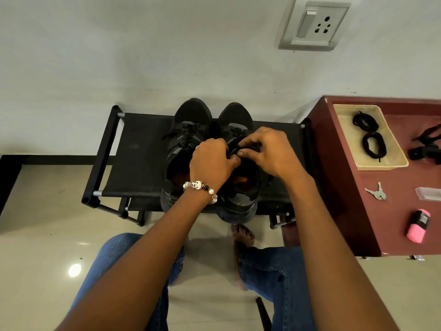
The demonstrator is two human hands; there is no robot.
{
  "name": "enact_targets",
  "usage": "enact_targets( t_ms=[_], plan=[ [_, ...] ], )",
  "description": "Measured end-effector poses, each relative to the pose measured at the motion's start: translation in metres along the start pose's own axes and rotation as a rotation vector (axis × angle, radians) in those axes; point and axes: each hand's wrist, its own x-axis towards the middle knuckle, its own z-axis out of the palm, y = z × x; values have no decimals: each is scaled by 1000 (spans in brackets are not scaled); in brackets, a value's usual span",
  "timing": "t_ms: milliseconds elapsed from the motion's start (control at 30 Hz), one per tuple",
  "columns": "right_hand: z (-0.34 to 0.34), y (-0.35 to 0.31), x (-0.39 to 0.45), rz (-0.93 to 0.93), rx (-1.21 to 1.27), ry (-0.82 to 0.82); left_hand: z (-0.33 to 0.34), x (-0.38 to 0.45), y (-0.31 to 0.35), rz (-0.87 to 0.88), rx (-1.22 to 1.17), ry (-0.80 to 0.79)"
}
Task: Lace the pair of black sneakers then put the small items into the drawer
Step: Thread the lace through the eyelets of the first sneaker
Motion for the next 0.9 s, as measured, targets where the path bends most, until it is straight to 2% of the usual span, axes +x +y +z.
enact_targets(
  t_ms=[167, 233, 267, 333, 400, 467, 533, 567, 600, 667, 733, 833, 900],
  plan=[
    [-4, -16, -5, -42, -317, 55, 0, -1, 0, -8, -7, 1],
    [1, -17, -6, -50, -318, 95, -1, -1, 0, -16, -11, 3],
    [3, -14, -7, -34, -243, 124, -2, -1, 1, -20, -14, 0],
    [2, -3, -6, 26, 41, 217, -3, 0, 1, -29, -21, -11],
    [-3, 4, -6, 93, 449, 366, -4, 0, 1, -38, -34, -22],
    [-15, 3, -9, 163, 1043, 509, -4, 0, 1, -42, -38, -26],
    [-28, 7, -11, 175, 1632, 574, -4, 0, 2, -46, -42, -28],
    [-32, 11, -11, 176, 1783, 598, -4, 0, 2, -47, -45, -28],
    [-34, 15, -12, 189, 1823, 617, -4, 0, 3, -48, -45, -27],
    [-31, 21, -11, 241, 1675, 649, -4, -1, 3, -50, -42, -25],
    [-29, 21, -11, 203, 1342, 621, -4, -1, 3, -50, -36, -23],
    [-23, 21, -9, 48, 687, 373, -4, 0, 4, -46, -29, -23],
    [-13, 19, -6, -11, 337, 172, -4, 0, 3, -44, -16, -24]
  ],
)
